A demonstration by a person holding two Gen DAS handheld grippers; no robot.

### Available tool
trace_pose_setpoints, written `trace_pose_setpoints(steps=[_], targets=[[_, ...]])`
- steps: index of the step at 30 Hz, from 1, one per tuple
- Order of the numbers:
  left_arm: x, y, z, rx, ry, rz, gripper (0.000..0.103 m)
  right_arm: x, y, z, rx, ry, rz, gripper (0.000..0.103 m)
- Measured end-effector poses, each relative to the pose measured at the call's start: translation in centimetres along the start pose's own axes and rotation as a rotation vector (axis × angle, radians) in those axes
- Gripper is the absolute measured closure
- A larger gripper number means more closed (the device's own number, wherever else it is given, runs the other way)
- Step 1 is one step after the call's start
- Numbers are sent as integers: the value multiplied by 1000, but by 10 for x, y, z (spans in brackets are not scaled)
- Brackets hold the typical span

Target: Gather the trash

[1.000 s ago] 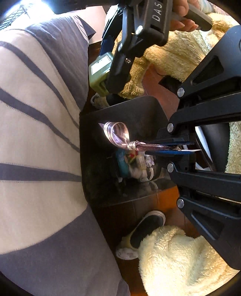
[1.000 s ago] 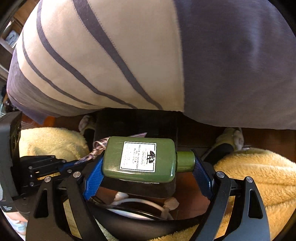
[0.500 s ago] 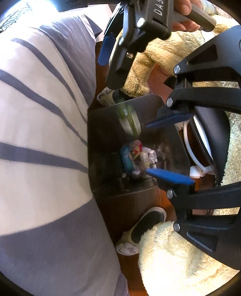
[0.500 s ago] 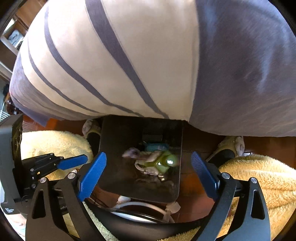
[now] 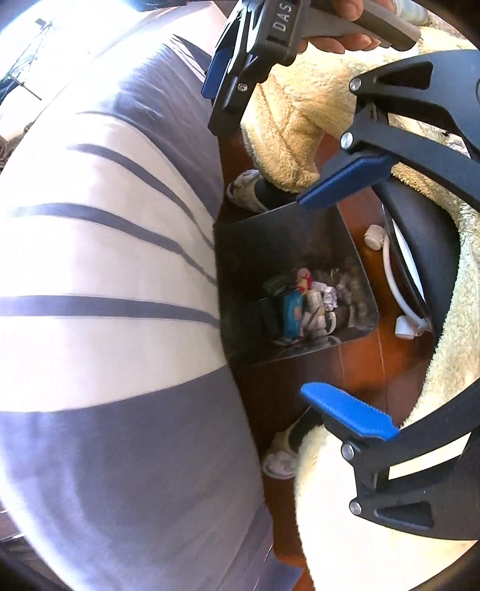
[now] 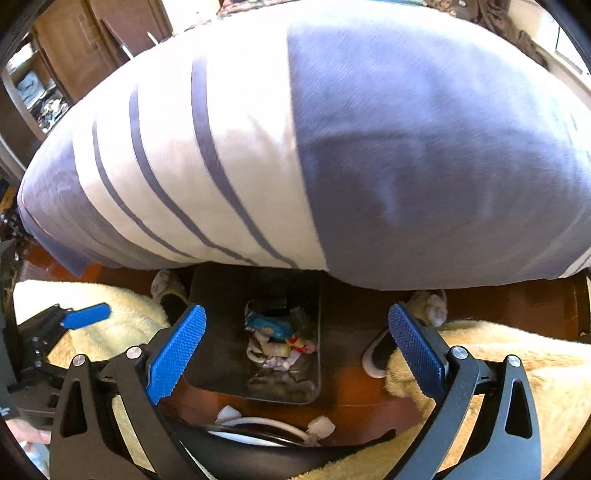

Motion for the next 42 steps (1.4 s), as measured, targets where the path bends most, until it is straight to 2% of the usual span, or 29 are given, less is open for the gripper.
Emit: trace_pose_setpoints(steps=[6, 15, 20, 25, 30, 36, 42], targets=[[2, -18, -44, 115, -65, 17, 8, 7, -12, -33, 89, 30, -5, 3], [0, -45, -129, 347, -131, 0, 8, -1, -43, -122, 357, 61, -49, 3], [7, -60, -184, 487, -154, 8, 8, -9, -52, -164, 478, 57, -70, 3], [14, -67, -224, 589, -174, 30, 8, -12, -65, -207, 594, 48, -89, 3], [21, -77, -253, 664, -199, 49, 8, -19, -79, -243, 699, 51, -110, 3], [26, -83, -276, 723, -214, 61, 8, -28, -89, -272, 782, 57, -123, 3], [33, -79, -285, 753, -249, 89, 8, -36, -83, -281, 805, 82, -129, 3]])
Point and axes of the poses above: each gripper's, at about its wrist camera, not at the fingertips, and z roughly the way its jaws point, x to its right, y to its underside, the point moved 4 cm from there along z, roughly the way its jaws point, and after that the axes turned 4 degrees about z, right-handed, at the moved point
